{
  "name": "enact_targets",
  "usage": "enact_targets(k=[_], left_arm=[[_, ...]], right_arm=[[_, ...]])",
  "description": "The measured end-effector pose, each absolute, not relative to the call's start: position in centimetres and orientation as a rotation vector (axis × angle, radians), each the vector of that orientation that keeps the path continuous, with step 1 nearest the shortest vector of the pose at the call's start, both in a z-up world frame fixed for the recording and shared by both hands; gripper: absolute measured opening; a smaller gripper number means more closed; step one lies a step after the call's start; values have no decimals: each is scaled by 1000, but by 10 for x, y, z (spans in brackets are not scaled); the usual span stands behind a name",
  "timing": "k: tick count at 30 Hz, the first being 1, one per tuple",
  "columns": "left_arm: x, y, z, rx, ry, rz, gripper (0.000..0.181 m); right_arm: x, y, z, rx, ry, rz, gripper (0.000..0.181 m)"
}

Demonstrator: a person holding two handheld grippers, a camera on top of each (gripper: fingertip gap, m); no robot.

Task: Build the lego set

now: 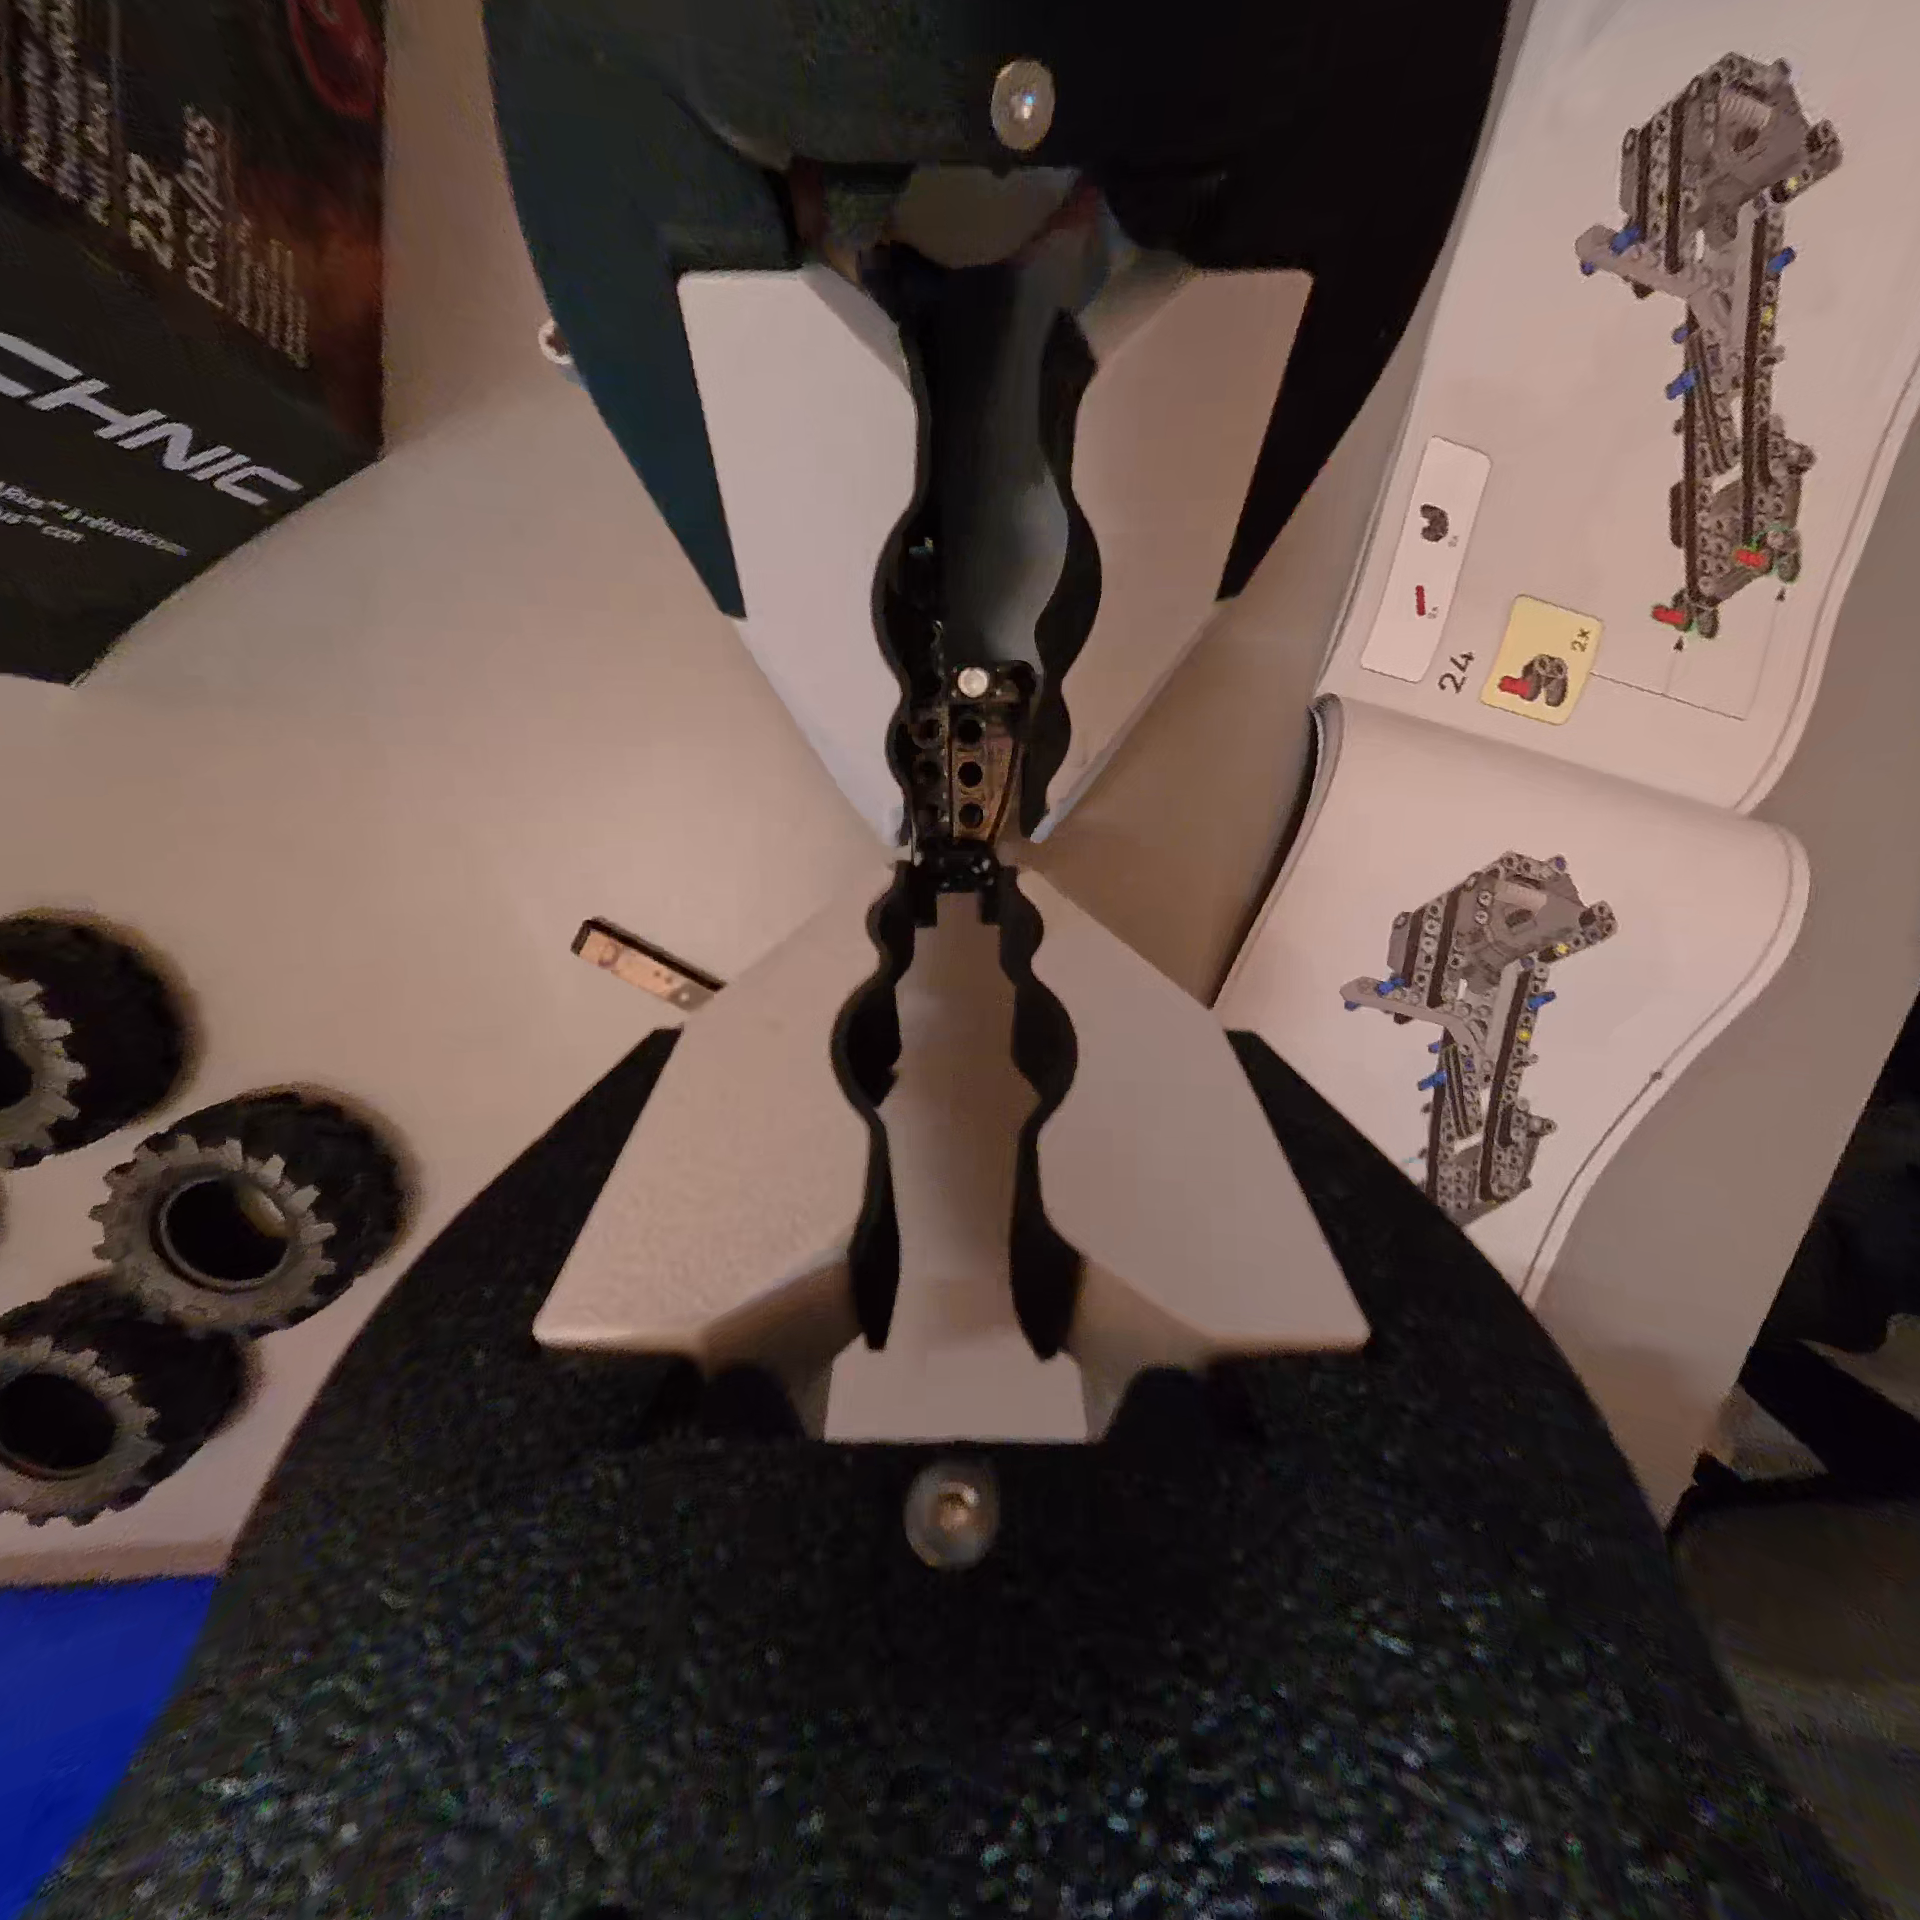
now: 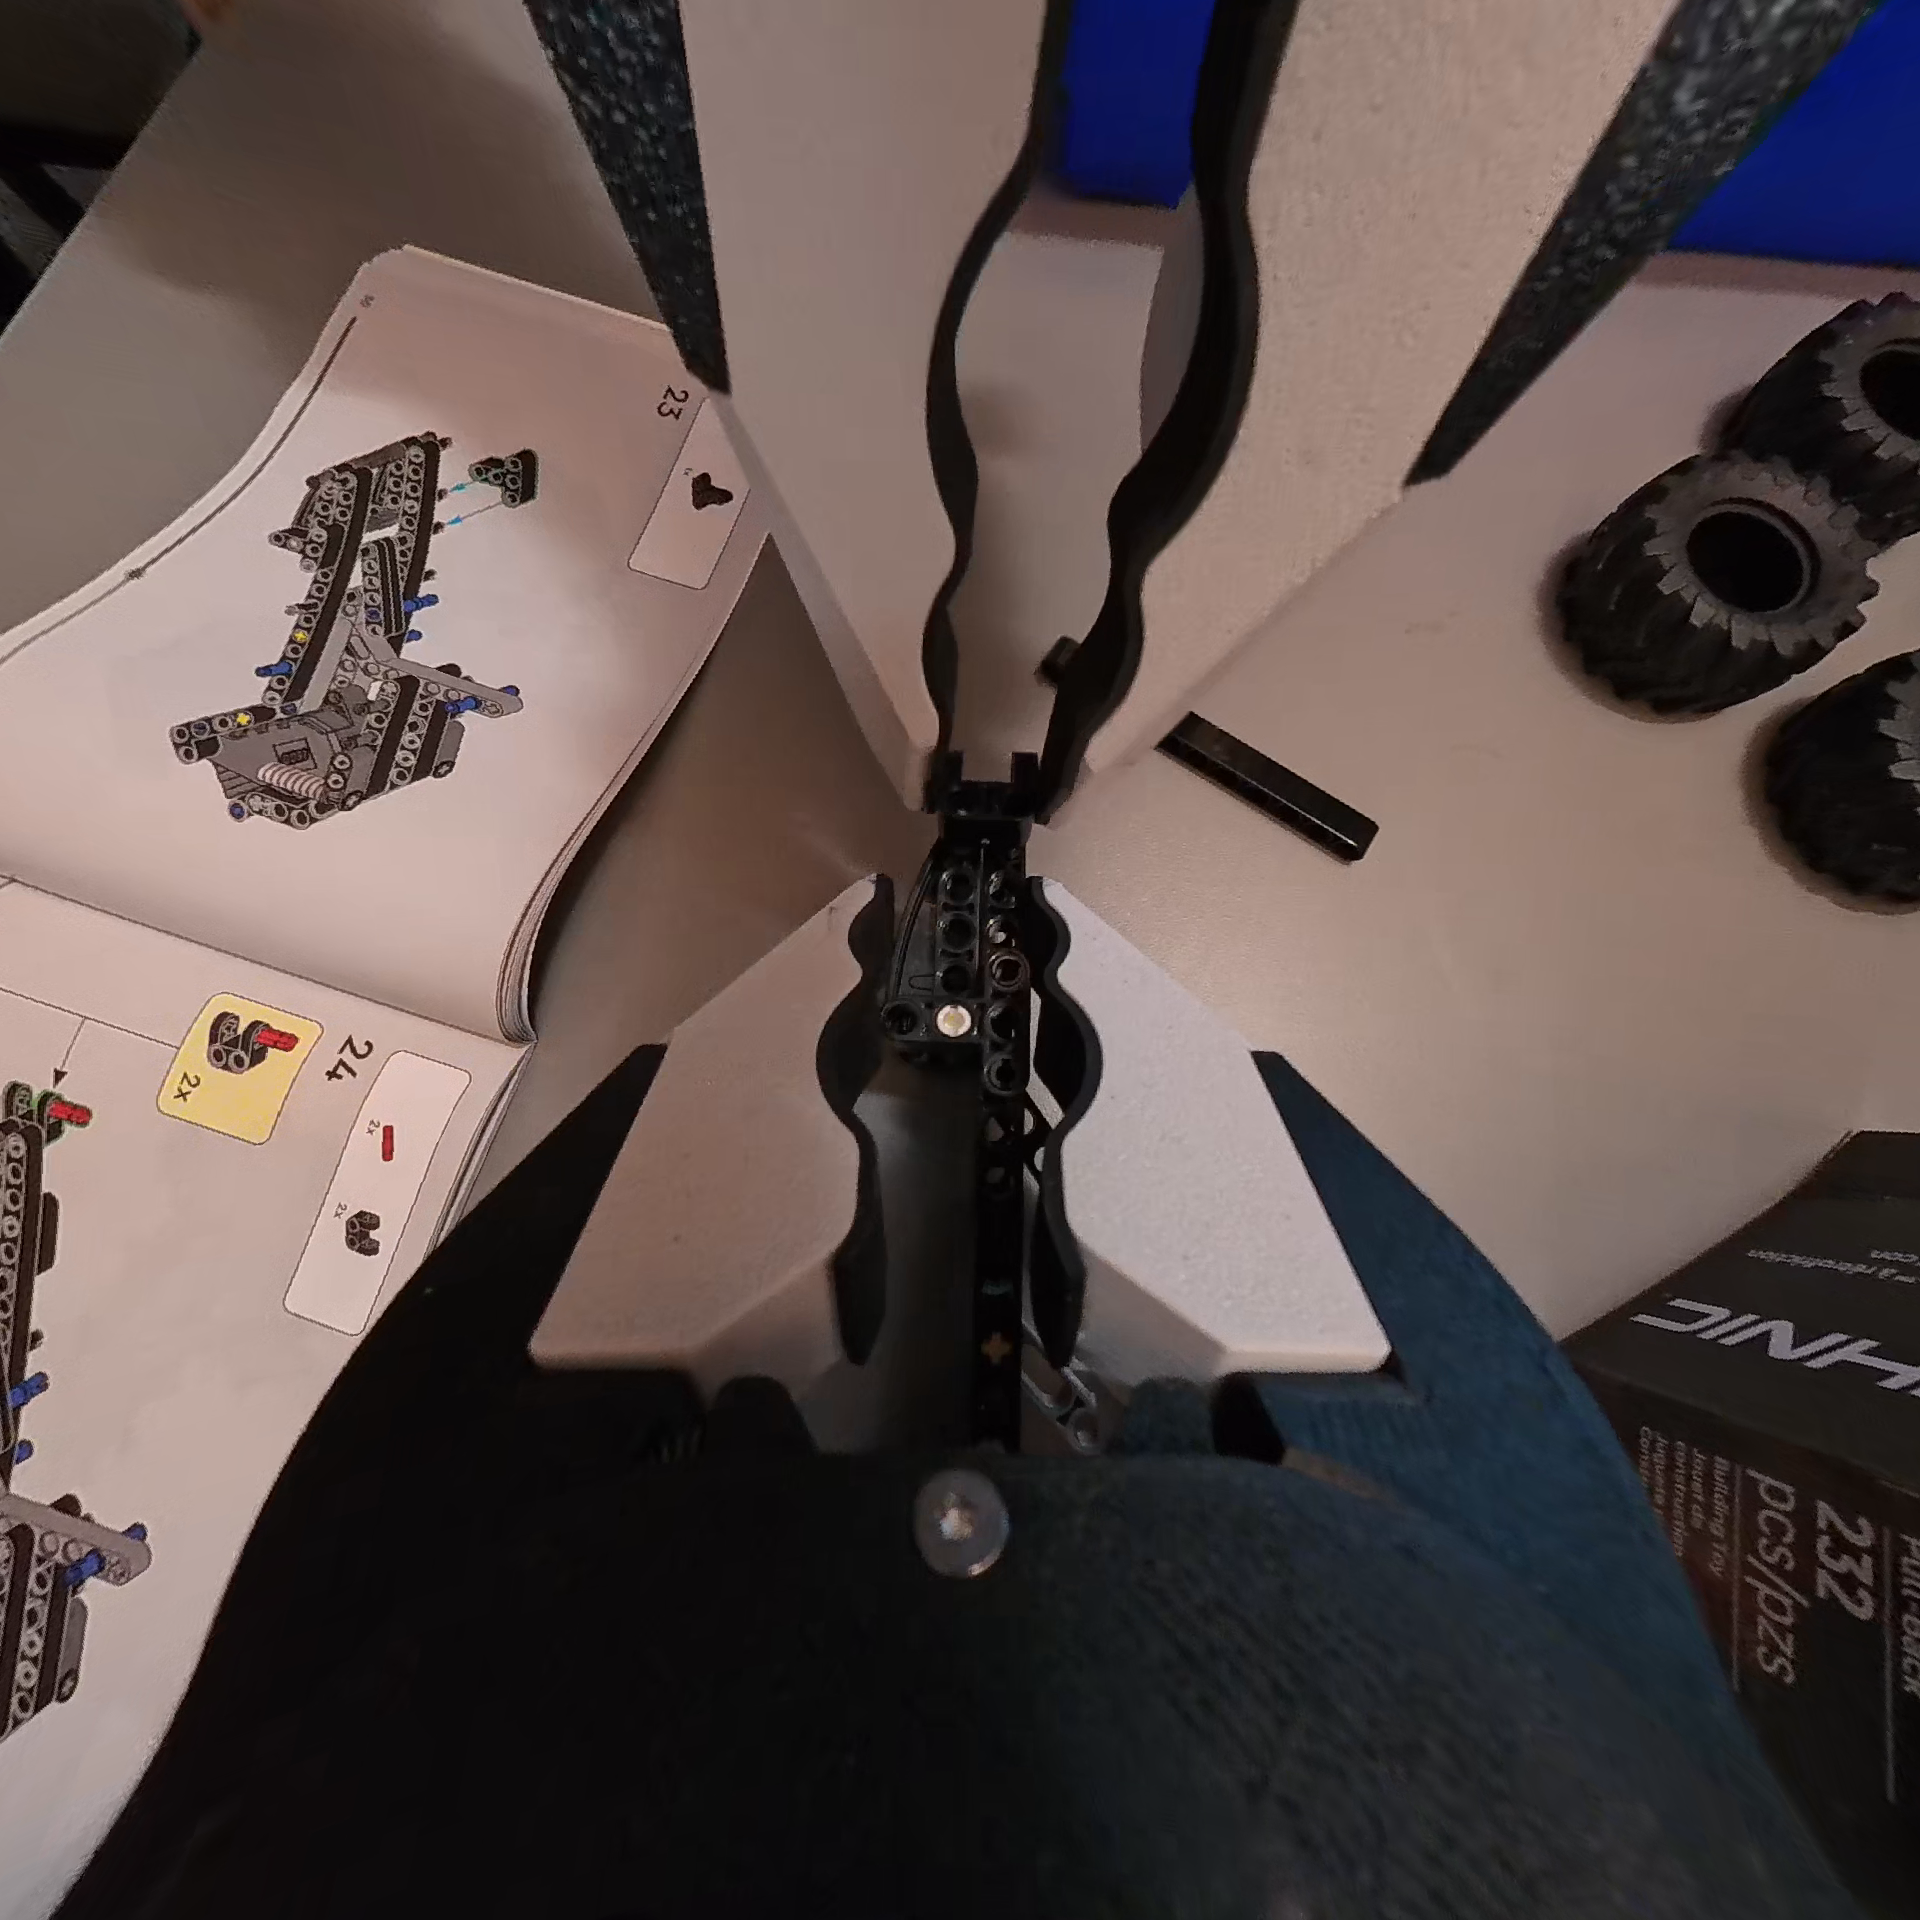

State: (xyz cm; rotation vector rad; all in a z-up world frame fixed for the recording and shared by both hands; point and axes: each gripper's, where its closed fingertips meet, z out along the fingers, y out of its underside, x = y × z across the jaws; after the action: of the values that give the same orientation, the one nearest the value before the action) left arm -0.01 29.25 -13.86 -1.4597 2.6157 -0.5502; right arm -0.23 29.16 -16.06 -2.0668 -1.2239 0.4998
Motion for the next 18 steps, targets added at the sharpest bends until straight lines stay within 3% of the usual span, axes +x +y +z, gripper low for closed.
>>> enact_targets(k=[18], left_arm=[[5,293,-139,-1434,2628,-394,13]], right_arm=[[7,294,-158,-2078,-1154,460,31]])
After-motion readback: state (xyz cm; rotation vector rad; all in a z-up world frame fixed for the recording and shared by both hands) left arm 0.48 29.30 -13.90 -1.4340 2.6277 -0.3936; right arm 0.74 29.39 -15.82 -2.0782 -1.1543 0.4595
